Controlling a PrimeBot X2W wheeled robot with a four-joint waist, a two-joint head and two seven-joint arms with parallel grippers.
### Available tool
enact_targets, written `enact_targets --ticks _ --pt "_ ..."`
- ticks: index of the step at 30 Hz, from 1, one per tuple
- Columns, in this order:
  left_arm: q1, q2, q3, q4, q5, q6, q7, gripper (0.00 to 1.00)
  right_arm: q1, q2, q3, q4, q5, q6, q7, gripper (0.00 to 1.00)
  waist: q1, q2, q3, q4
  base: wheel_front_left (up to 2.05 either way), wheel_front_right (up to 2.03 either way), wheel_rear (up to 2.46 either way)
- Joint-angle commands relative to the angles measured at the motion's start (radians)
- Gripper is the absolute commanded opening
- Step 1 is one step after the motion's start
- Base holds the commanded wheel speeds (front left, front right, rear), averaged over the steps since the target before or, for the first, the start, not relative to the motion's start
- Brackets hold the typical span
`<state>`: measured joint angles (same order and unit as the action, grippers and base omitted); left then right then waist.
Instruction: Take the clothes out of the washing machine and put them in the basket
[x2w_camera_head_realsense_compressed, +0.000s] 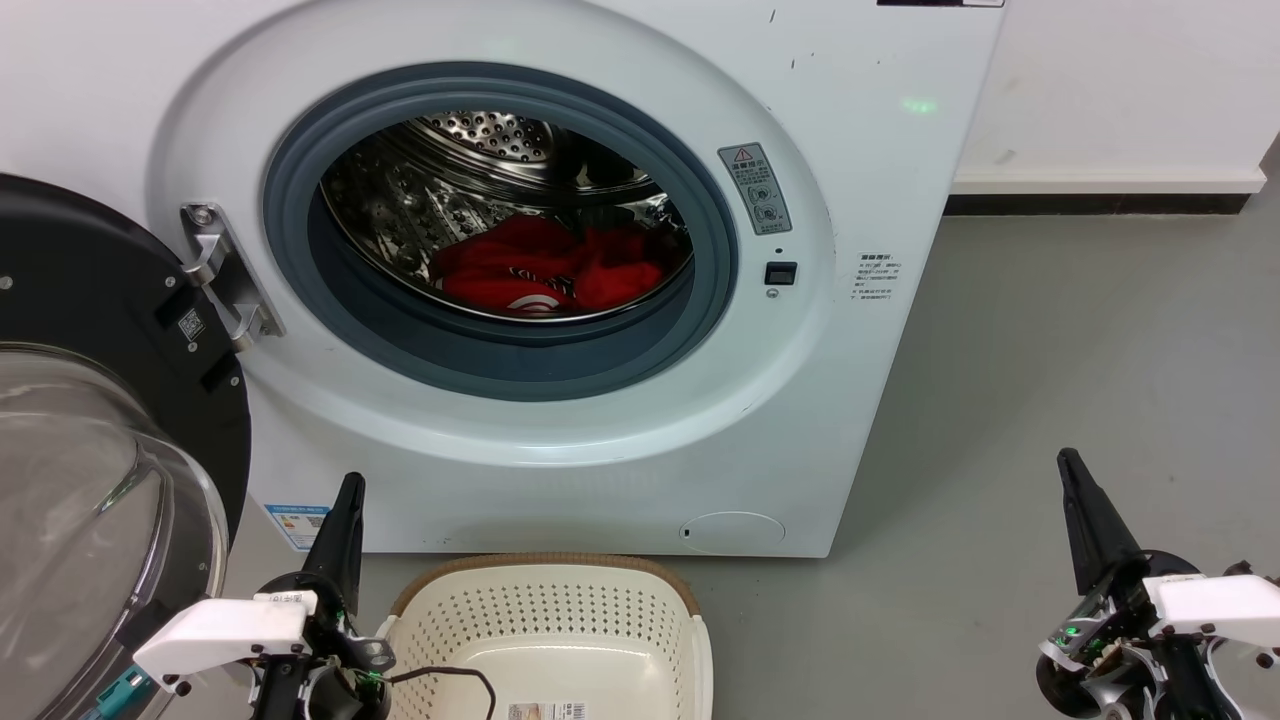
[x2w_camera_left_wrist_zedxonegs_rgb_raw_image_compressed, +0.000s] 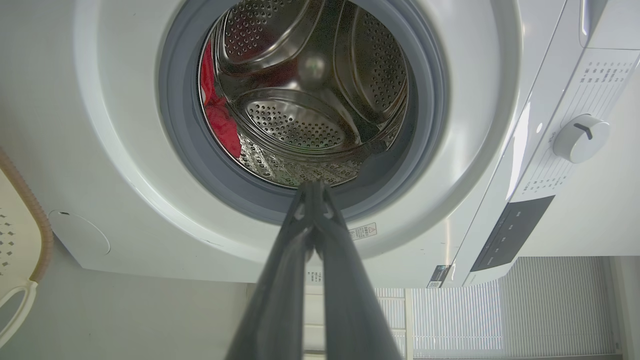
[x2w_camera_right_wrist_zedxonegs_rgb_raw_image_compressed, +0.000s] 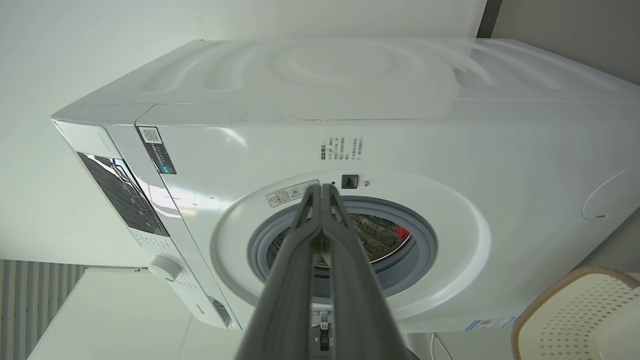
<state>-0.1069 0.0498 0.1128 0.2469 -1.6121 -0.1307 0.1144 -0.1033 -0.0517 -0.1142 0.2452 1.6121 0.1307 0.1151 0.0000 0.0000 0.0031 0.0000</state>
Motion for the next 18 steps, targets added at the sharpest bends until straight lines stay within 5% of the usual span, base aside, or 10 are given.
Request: enact_targets --ticks 1,18 --pt "-0.006 0.001 0.002 -0.001 -0.002 -0.002 0.002 0.00 -0.012 0.002 0.001 0.001 0.001 0.000 0.001 0.00 0.0000 0.0000 0.000 0.000 0.00 0.00 0.00" --pt "-0.006 0.001 0.002 -0.001 -0.002 -0.002 0.002 0.00 -0.012 0.002 0.001 0.001 0.001 0.000 0.001 0.00 0.0000 0.0000 0.000 0.000 0.00 0.00 0.00"
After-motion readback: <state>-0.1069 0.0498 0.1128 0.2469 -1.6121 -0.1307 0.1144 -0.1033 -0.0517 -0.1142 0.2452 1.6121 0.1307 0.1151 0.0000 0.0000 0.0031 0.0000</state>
